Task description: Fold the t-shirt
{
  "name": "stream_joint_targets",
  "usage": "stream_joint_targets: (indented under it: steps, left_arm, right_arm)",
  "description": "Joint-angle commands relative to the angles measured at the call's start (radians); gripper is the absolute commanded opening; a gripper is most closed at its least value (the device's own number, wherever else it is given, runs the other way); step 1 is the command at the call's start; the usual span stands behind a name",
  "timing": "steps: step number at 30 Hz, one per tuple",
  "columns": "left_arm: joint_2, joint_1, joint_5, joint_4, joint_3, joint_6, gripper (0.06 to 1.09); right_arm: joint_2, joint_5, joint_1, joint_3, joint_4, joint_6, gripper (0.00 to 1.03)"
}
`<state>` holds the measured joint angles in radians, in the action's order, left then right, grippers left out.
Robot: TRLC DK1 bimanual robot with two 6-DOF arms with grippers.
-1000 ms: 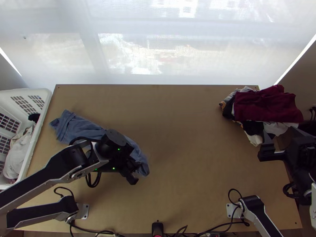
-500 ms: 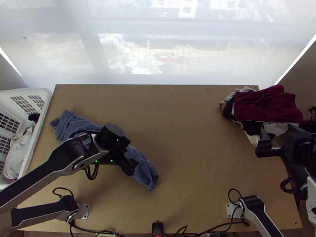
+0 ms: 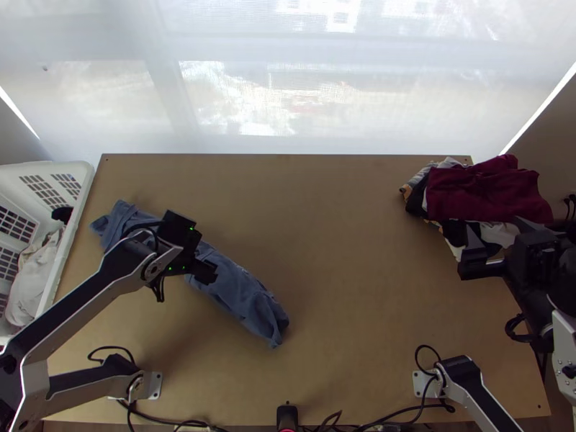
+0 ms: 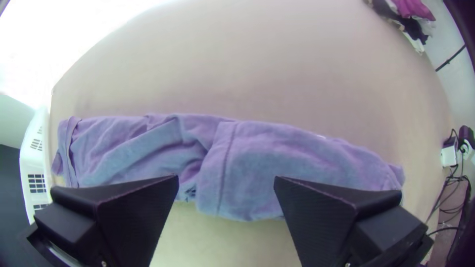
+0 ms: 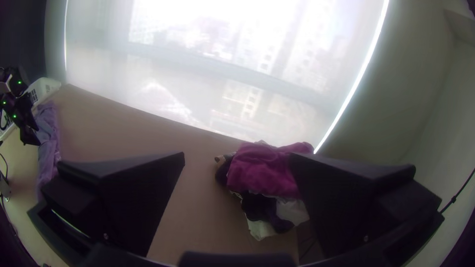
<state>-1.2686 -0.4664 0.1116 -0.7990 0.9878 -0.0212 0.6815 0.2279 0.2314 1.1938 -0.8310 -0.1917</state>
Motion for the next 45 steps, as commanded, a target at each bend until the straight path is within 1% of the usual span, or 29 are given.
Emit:
stream_joint_targets:
  steps: [1,3,4,5,8,10,14,15,18,24,28,32,37,45]
  left_arm:
    - [-0.083,0.046,0.060,0.047,-0.057,-0.003,0.85]
    - [-0.103,0.046,0.057,0.046,-0.061,-0.002,0.75]
    - [-0.114,0.045,0.053,0.044,-0.061,-0.002,0.68]
    - [-0.123,0.043,0.043,0.043,-0.061,-0.002,0.62]
    - [-0.156,0.038,0.003,0.041,-0.061,-0.002,0.48]
    - [-0.181,0.031,-0.007,0.041,-0.057,-0.002,0.40]
    - [-0.204,0.005,-0.035,0.037,-0.023,0.006,0.18]
    - [-0.202,-0.012,-0.041,0.026,-0.003,0.006,0.15]
    - [-0.204,-0.075,-0.086,-0.009,0.080,0.009,0.14]
    - [-0.276,-0.245,-0.089,-0.058,0.288,0.043,0.14]
    - [-0.311,-0.334,-0.089,-0.062,0.426,0.053,0.14]
    - [-0.354,-0.414,-0.092,-0.060,0.618,0.052,0.14]
    - [-0.436,-0.505,-0.142,-0.051,0.848,0.056,0.14]
    - [-0.586,-0.652,-0.144,-0.054,1.095,0.083,0.14]
  right_arm:
    - [0.003,-0.001,0.016,0.000,-0.002,0.000,0.98]
    - [0.000,-0.001,0.016,0.000,-0.003,0.001,0.98]
    - [-0.002,-0.001,0.014,0.000,-0.005,0.001,0.98]
    - [-0.003,-0.001,0.014,0.000,-0.005,0.001,0.98]
    - [-0.007,-0.001,0.014,-0.002,-0.008,0.001,0.98]
    - [-0.008,-0.001,0.014,0.000,-0.008,0.001,0.98]
    - [-0.008,-0.001,0.014,0.000,-0.010,0.001,0.98]
    - [-0.010,-0.001,0.013,0.000,-0.010,0.001,0.98]
    - [-0.010,-0.001,0.013,-0.007,-0.010,0.001,0.98]
    - [-0.005,-0.001,0.013,-0.011,-0.002,-0.002,0.98]
    - [-0.007,0.001,0.006,-0.008,-0.007,-0.003,0.98]
    - [-0.014,0.001,-0.010,-0.019,-0.008,-0.003,0.98]
    - [-0.022,-0.001,-0.023,-0.037,-0.007,0.000,0.98]
    - [-0.022,-0.001,-0.033,-0.051,0.000,-0.002,0.98]
